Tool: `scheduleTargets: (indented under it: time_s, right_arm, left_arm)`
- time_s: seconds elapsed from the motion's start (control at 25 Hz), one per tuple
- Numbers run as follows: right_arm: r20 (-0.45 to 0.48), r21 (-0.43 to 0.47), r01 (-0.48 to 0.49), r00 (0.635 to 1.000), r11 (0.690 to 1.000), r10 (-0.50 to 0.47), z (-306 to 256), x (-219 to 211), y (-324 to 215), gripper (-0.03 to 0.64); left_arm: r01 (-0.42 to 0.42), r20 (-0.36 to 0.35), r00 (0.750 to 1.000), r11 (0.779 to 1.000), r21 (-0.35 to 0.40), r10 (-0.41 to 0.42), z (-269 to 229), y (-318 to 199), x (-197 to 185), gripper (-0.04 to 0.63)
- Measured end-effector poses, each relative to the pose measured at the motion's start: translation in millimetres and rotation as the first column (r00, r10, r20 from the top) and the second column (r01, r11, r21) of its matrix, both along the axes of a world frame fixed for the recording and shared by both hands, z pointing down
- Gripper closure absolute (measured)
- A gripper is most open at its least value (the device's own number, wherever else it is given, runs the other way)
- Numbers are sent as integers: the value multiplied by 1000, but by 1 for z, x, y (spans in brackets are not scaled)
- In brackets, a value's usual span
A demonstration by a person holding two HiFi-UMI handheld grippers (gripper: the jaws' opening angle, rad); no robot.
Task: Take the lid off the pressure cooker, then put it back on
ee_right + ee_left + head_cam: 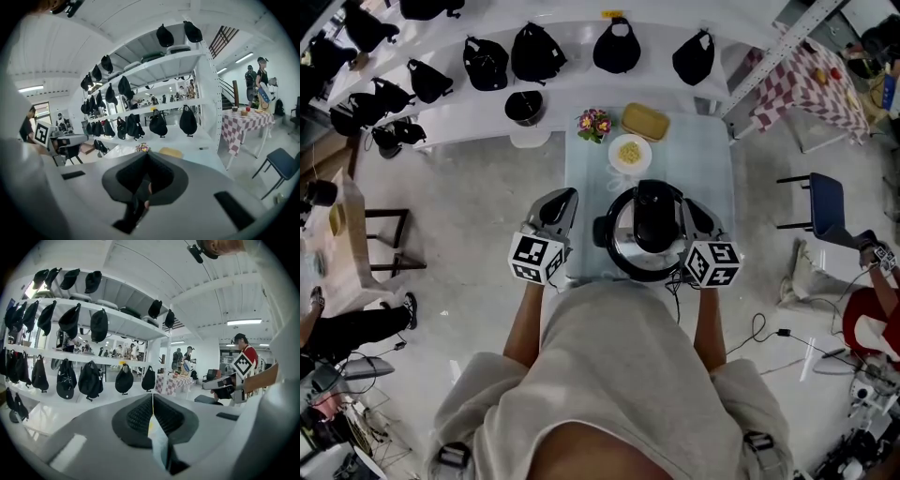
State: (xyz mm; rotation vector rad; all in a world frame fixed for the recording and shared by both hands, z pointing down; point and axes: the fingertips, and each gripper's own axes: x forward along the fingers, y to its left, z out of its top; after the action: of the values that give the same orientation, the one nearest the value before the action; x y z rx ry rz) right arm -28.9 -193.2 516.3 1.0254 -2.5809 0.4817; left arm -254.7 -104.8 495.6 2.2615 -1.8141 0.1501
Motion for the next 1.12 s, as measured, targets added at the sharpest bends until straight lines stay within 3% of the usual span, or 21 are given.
scheduleTargets:
  time_s: [0.24,1.12]
  right_arm:
    - [-40,15,5,999,1000,-5,5,0,0,617]
    - [-67,48,-2,998,999,5,-1,2,-9,617]
  left_arm:
    - [15,9,1000,999,-35,-15,15,1,-1,583]
    - [-7,26,1000,1000,-30,8,8,-14,7,583]
